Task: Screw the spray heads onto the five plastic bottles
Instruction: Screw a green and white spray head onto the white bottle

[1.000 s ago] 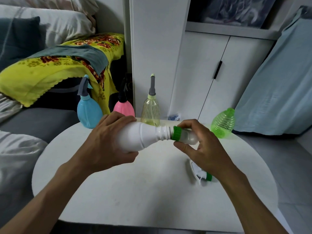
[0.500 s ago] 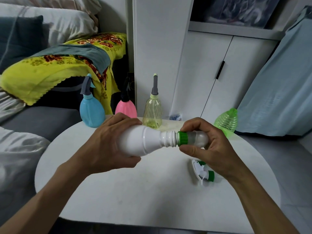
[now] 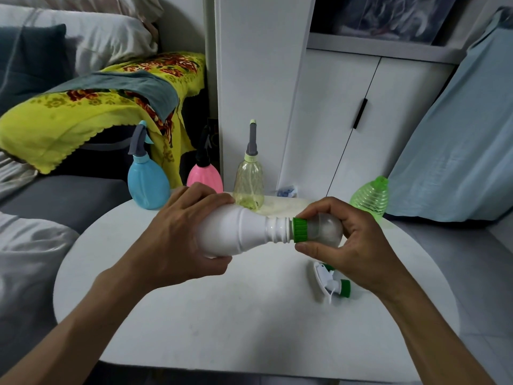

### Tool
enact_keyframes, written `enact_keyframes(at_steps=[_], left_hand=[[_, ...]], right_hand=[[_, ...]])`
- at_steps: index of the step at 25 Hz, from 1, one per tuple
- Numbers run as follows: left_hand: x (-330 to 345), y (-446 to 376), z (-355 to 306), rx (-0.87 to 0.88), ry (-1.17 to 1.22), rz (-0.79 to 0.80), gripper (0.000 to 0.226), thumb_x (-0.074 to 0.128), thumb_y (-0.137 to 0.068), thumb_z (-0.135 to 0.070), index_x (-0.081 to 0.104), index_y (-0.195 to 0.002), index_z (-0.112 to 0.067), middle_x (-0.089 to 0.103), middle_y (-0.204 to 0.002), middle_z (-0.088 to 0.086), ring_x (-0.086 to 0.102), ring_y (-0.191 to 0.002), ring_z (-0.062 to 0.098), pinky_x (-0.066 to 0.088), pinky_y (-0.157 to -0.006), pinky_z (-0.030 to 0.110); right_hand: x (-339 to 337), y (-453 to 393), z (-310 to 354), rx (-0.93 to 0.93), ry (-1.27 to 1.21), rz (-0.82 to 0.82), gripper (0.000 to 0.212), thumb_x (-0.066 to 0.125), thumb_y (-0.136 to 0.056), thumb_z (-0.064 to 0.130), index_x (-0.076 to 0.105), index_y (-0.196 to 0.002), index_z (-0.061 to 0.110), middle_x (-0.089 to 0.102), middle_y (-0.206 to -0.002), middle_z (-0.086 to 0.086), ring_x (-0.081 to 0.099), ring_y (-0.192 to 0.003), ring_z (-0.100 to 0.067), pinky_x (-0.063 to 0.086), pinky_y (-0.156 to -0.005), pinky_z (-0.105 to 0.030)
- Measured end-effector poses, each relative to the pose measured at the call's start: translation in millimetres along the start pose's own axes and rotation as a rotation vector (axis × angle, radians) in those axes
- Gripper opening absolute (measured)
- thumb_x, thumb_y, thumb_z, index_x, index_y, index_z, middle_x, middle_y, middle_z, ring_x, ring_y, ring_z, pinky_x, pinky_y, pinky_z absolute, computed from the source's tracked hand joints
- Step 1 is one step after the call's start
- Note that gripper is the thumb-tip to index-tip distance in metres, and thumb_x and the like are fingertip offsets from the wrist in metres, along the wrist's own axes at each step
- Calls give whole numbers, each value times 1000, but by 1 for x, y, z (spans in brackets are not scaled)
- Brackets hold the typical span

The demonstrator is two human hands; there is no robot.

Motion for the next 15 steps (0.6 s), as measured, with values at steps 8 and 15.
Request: enact_keyframes(at_steps=[8, 15], left_hand=[[4, 3, 1, 22, -59, -12, 81, 81, -56, -49, 56, -127, -18, 58, -117, 3, 48, -102, 21, 42, -81, 31], [5, 3, -2, 40, -80, -16, 79, 77, -58, -50, 56, -127, -17, 58, -117, 4, 47, -103, 22, 41, -84, 31]], right_hand=[[16, 1, -8, 60, -157, 51, 48, 81, -72, 12, 55, -112, 23, 62, -101, 2, 63, -90, -20, 57, -71, -27], [14, 2, -14, 115, -123, 56, 43, 75, -75, 37, 55, -113, 29, 63, -92, 7, 66, -84, -18, 59, -73, -37]])
Point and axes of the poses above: each hand's wrist, its own y-axis away from the middle knuckle, its own x-axis out of the palm, z = x × y, the point moved 8 cm from there along -y, towards the middle knuckle
